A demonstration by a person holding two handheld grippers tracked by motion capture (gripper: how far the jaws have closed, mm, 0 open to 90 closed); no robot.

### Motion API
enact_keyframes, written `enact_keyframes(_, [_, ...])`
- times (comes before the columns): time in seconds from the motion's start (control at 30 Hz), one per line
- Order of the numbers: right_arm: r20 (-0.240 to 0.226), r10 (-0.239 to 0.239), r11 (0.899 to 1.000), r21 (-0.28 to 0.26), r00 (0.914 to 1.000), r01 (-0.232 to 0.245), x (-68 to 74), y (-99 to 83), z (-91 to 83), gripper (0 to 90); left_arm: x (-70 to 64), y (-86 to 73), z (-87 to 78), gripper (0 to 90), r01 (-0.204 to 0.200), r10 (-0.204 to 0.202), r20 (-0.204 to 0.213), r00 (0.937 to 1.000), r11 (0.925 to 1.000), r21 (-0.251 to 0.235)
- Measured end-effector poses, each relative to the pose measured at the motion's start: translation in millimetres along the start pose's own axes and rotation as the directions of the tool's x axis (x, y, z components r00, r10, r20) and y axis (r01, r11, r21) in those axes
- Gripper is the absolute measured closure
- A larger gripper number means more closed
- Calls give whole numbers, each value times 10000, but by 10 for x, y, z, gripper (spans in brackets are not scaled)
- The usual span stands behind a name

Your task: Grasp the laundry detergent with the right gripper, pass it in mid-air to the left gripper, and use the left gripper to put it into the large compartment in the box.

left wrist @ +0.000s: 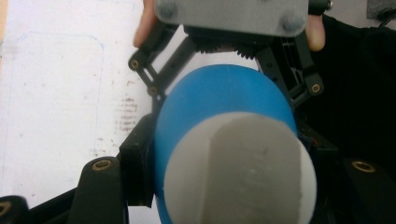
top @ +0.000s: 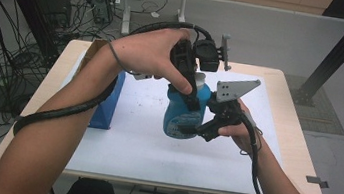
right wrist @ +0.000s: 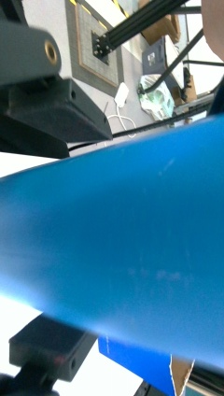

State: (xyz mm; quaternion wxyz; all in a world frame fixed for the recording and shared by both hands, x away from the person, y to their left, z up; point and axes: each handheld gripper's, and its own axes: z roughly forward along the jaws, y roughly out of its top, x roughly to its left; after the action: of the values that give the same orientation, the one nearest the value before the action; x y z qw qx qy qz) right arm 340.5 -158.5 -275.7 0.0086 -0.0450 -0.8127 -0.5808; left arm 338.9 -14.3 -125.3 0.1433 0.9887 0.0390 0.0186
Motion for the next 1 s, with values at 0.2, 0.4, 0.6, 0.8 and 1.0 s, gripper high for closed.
enact_keyframes(0.2, [64, 130, 9999, 54, 9999, -130, -10, 9, -17, 103, 14, -12, 3, 378, 149, -149, 22, 9999, 9999, -3])
enact_keyframes(0.4, [75, 123, 9991, 410, 9999, -126, -9, 24, -24, 54, 29, -24, -11, 378, 287, -287, 9, 9996, 9995, -112])
enact_keyframes(0.6, [186, 137, 9976, 670, 9997, -149, -24, 40, -49, 36, 39, -36, -16, 377, 410, -410, -49, 9991, 9991, -104])
enact_keyframes(0.8, [276, 118, 9930, 1176, 9996, -149, -31, 49, -76, 30, 49, -56, -25, 377, 545, -546, -102, 9985, 9985, -96])
enact_keyframes(1.0, [401, 246, 9827, 1826, 9989, -315, -44, 31, -118, 27, 68, -98, -40, 377, 768, -770, -241, 9967, 9970, -105])
